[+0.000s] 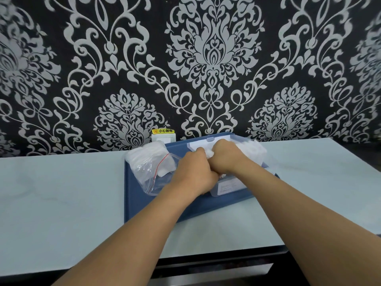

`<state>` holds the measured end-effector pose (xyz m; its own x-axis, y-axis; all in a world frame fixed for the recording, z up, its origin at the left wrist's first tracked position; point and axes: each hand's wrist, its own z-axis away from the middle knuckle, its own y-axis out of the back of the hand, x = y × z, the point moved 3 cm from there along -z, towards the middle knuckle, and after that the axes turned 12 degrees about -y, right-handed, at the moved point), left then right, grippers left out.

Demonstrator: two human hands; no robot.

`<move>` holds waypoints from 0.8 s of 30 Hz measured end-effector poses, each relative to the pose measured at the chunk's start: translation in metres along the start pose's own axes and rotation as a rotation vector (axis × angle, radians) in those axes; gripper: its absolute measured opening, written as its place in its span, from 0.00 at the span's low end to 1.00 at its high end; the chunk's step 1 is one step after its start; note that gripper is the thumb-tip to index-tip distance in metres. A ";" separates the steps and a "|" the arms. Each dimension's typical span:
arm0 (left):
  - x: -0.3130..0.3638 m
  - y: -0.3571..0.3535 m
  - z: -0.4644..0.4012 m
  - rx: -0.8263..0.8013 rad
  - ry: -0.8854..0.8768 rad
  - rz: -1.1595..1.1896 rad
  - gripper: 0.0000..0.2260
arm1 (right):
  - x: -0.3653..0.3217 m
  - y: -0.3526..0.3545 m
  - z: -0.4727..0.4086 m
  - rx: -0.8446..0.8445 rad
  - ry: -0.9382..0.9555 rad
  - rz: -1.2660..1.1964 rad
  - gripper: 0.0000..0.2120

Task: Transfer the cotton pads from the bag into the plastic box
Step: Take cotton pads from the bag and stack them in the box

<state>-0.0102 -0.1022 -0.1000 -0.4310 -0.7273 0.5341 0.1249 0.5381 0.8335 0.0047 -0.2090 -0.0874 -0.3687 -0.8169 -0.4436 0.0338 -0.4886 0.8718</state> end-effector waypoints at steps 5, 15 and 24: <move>0.007 0.003 0.003 -0.025 -0.050 -0.118 0.10 | 0.001 0.004 0.015 -0.227 0.032 0.051 0.13; 0.011 0.006 0.005 -0.037 -0.058 -0.104 0.03 | 0.000 0.010 0.026 0.026 0.197 0.104 0.09; 0.011 0.010 0.007 -0.051 -0.046 -0.107 0.05 | 0.028 0.023 0.020 -0.064 0.216 0.019 0.08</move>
<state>-0.0196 -0.1019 -0.0874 -0.4848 -0.7582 0.4360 0.1207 0.4357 0.8920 -0.0238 -0.2373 -0.0756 -0.1607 -0.8692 -0.4677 0.0999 -0.4858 0.8684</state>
